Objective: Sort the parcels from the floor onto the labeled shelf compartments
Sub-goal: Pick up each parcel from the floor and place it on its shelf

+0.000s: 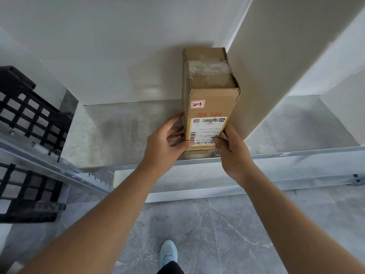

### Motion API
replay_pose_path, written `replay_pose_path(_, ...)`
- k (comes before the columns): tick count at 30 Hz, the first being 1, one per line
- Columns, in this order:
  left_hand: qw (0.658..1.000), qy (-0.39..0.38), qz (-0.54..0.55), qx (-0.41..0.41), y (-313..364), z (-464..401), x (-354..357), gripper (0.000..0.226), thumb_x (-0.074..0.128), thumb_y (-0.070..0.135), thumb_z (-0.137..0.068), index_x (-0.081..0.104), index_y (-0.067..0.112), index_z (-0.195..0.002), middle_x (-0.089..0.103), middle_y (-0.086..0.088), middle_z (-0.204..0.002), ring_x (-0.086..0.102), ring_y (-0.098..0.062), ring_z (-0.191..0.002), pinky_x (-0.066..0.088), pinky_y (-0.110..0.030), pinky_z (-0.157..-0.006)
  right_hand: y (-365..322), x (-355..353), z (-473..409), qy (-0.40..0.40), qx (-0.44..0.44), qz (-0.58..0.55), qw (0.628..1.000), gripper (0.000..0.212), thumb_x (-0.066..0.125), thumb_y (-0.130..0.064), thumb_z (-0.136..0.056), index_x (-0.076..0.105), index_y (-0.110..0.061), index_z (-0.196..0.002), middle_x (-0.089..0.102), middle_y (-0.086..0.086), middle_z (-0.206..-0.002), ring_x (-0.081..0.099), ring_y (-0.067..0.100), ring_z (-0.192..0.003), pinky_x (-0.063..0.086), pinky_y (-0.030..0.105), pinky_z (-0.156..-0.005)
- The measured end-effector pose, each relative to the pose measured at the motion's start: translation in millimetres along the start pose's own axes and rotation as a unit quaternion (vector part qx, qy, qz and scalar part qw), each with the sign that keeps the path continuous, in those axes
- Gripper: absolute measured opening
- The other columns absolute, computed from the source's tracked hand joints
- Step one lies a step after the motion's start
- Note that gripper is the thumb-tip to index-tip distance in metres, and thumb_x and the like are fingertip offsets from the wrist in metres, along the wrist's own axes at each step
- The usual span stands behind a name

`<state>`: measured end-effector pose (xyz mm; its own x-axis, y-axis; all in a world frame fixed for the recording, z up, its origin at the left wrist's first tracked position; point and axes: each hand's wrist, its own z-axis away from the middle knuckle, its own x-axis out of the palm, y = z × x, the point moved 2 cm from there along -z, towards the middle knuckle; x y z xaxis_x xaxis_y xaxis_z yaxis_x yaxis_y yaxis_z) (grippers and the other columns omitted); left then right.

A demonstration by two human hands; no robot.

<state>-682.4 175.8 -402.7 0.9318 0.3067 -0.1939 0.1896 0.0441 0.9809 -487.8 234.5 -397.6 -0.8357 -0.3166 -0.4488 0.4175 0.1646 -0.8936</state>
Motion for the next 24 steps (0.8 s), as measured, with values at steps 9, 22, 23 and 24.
replay_pose_path(9, 0.998, 0.009, -0.057, -0.012, 4.2, 4.0, 0.1, 0.068, 0.092, 0.009, -0.076, 0.060, 0.015, -0.136, 0.073, -0.004, -0.122, 0.073, -0.011, -0.109, 0.060, -0.032, -0.097, 2.6, -4.5, 1.8, 0.003, 0.024, 0.014, 1.000, 0.055, 0.046, -0.003, -0.105, 0.043, -0.028, -0.154, 0.062, -0.016, -0.139, 0.060, 0.005, -0.123, 0.052, 0.037, -0.106)
replay_pose_path(22, 0.976, 0.149, -0.153, -0.039, 34.0, 106.4, 7.7, 0.035, 0.076, 0.028, -0.094, 0.067, 0.025, -0.128, 0.071, 0.009, -0.118, 0.070, -0.006, -0.107, 0.057, -0.021, -0.093, -12.0, -26.2, 75.1, -0.093, 0.007, 0.061, 0.994, 0.037, 0.038, -0.020, -0.112, 0.049, -0.031, -0.146, 0.070, 0.002, -0.121, 0.061, 0.020, -0.081, 0.044, 0.033, -0.068)
replay_pose_path(23, 0.975, 0.154, -0.157, -0.042, 36.9, 121.1, 9.9, 0.034, 0.074, 0.030, -0.096, 0.067, 0.028, -0.129, 0.070, 0.010, -0.120, 0.069, -0.006, -0.110, 0.057, -0.025, -0.096, -14.5, -26.2, 84.3, -0.114, 0.001, 0.066, 0.991, 0.036, 0.039, -0.024, -0.112, 0.049, -0.030, -0.146, 0.069, 0.006, -0.124, 0.064, 0.023, -0.093, 0.047, 0.033, -0.076)
replay_pose_path(24, 0.974, 0.160, -0.156, -0.045, 39.5, 136.8, 11.7, 0.034, 0.071, 0.033, -0.097, 0.066, 0.031, -0.130, 0.070, 0.011, -0.123, 0.068, -0.007, -0.114, 0.057, -0.031, -0.098, -18.8, -25.8, 93.5, -0.136, -0.006, 0.067, 0.988, 0.037, 0.040, -0.029, -0.112, 0.049, -0.029, -0.148, 0.067, 0.006, -0.134, 0.064, 0.022, -0.111, 0.048, 0.029, -0.089)
